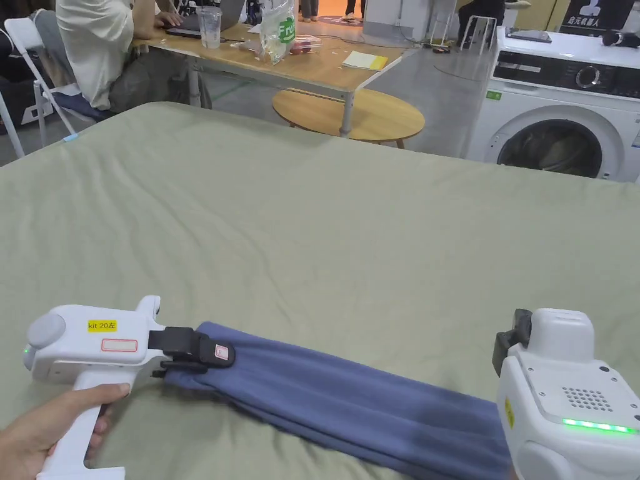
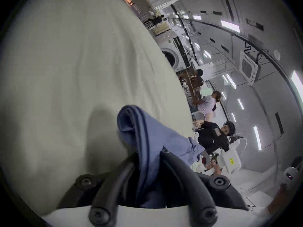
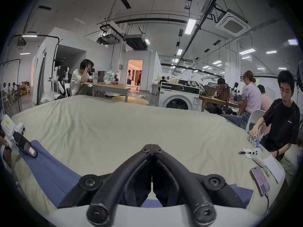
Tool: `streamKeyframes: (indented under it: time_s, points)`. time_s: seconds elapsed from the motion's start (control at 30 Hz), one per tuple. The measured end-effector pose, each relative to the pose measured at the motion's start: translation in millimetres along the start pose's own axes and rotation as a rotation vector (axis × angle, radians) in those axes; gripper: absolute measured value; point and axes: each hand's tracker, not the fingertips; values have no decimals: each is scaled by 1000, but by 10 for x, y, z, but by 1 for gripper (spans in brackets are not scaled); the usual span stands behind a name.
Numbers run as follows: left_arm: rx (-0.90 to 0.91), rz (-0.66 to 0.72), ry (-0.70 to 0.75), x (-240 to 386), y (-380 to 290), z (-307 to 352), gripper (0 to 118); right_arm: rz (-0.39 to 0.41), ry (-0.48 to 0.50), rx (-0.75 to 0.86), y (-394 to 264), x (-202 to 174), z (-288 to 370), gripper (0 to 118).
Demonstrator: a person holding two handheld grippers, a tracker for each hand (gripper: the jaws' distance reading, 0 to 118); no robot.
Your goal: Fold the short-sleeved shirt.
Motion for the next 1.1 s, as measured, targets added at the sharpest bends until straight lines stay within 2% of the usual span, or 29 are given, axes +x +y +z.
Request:
streamKeyframes:
  time_s: [0.23, 0.37, 0.47, 0.57, 0.87, 0.97, 1.1]
  points:
    - [88, -59, 55, 267, 191, 655, 3, -5, 18, 1, 40, -27, -37, 0]
    - [103, -118, 267, 433, 225, 894, 3, 0, 34, 1, 53, -86, -68, 0]
    - [86, -152, 325, 588, 180, 850, 3, -1, 46, 1, 60, -111, -76, 0]
    - [67, -230, 325, 834, 123, 741, 3, -2, 53, 1, 63, -118, -71, 0]
    - [-67, -240, 70, 1488, 38, 62, 3, 3, 45, 1, 79, -37, -17, 0]
    - [-121, -236, 71, 1634, -45, -357, 3, 0, 38, -2, 65, 23, -16, 0]
    - [-240, -231, 159, 1627, -171, -1050, 3, -3, 23, -12, 43, 106, -2, 0]
